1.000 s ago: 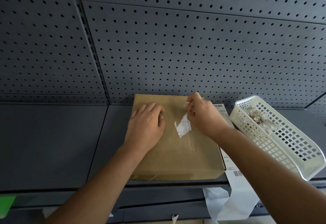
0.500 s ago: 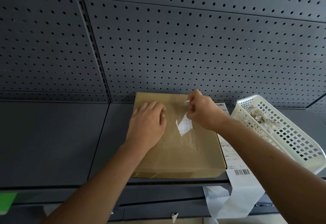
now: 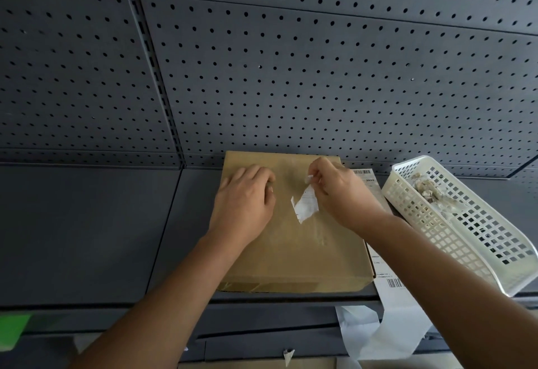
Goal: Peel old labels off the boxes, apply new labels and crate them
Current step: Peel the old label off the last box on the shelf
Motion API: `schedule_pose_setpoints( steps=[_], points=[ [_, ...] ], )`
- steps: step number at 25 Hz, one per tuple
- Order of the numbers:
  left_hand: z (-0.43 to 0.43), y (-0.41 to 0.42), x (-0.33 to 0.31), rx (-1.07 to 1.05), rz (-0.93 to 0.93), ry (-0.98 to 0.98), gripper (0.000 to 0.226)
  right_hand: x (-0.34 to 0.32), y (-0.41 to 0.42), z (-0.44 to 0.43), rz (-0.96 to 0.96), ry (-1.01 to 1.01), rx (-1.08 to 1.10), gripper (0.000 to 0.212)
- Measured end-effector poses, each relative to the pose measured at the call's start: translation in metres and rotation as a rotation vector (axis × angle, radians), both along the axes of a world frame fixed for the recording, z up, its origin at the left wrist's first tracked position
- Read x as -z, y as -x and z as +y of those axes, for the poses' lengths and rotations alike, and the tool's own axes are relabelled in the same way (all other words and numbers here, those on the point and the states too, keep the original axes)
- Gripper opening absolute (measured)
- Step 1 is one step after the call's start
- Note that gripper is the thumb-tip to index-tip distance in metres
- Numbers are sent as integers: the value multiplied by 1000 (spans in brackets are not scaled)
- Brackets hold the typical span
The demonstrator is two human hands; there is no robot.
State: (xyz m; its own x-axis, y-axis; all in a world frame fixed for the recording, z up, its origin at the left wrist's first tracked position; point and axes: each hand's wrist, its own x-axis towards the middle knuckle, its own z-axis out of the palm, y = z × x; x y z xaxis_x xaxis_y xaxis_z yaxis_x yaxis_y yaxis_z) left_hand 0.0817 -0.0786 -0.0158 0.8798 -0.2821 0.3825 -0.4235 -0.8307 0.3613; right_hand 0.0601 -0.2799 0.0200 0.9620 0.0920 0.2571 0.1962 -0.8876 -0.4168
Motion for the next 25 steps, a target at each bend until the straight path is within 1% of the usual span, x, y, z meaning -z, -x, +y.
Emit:
schedule_pose_setpoints(
  steps=[2, 7, 15, 17, 19, 22, 25],
  points=[
    [-1, 0, 0, -3, 4, -7, 12, 0, 2, 1, -17, -4, 7, 5],
    [-1, 0, -2, -8, 28, -33, 10, -7, 27, 7, 49, -133, -10, 11],
    [-2, 1, -4, -12, 58, -43, 14, -32, 87, 21, 179, -324, -75, 22],
    [-2, 1, -4, -10, 54, -52, 13, -41, 96, 21, 234, -454, -114, 24],
    [-2, 1, -4, -10, 51, -64, 14, -52, 96, 16, 252, -598, -135, 20],
    [-1, 2, -4, -9, 55, -70, 16, -54, 77, 3, 224, -663, -6, 13],
    [-2, 2, -4, 0, 58, -59, 15, -43, 53, -10, 244, -631, 159, 25]
  ],
)
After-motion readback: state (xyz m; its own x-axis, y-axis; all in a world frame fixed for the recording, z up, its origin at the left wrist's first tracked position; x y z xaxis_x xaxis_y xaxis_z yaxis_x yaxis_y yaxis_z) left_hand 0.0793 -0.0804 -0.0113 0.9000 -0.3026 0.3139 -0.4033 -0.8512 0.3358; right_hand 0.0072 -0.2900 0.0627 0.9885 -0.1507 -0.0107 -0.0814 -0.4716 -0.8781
